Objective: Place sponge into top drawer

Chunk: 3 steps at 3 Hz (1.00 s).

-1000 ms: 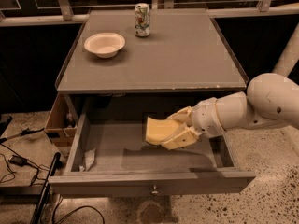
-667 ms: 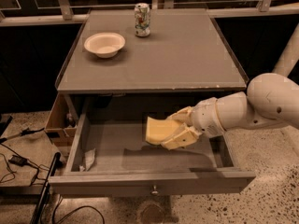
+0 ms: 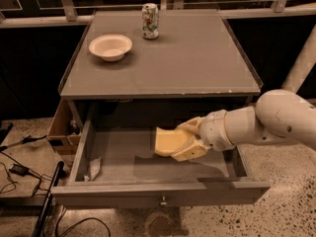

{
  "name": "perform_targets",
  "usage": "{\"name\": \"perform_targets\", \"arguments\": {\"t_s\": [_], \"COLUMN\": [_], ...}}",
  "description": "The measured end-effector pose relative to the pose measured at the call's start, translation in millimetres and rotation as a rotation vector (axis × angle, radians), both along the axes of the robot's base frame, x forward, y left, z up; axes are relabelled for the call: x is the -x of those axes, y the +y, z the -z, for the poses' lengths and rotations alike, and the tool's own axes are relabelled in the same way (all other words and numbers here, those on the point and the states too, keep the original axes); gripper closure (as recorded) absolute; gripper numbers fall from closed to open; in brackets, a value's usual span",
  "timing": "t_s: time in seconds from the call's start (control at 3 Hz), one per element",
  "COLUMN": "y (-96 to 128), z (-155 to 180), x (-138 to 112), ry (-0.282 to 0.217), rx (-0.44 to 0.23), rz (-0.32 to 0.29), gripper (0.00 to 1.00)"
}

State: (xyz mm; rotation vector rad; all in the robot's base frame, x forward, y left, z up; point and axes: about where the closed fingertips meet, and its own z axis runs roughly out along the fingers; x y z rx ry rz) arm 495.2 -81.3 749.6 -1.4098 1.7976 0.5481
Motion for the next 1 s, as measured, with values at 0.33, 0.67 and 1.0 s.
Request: {"name": "perform_targets", "arguments": {"t_s": [0.33, 0.67, 1.0], "y": [4, 11, 16], "z": [15, 32, 54], "x": [-17, -38, -57], "ry": [-0.085, -0.138, -0.140], "rx": [0.027, 0.047, 0.059], "rz": [-0.007, -0.020, -0.029], "gripper": [1.00, 1.00, 1.00]}}
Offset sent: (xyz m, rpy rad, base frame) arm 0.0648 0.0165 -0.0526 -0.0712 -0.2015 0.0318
